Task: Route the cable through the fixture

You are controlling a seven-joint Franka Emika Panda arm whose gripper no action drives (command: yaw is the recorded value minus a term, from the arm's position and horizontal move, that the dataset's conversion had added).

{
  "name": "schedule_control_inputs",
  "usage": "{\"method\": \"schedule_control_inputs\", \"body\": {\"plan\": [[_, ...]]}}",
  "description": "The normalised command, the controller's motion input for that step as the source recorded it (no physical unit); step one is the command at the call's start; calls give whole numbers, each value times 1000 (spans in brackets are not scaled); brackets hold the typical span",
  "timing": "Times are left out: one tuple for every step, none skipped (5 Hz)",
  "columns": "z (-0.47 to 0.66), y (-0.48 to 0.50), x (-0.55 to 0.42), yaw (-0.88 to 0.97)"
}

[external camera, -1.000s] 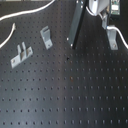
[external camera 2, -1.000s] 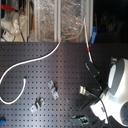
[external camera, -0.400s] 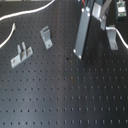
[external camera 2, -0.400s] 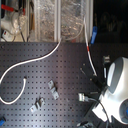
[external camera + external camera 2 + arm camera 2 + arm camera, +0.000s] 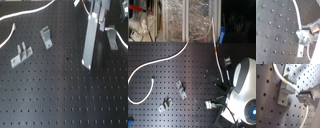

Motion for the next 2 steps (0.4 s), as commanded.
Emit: {"method": "schedule_control_inputs", "body": {"plan": [[223,318,-164,-317],[154,241,-135,-291]]}}
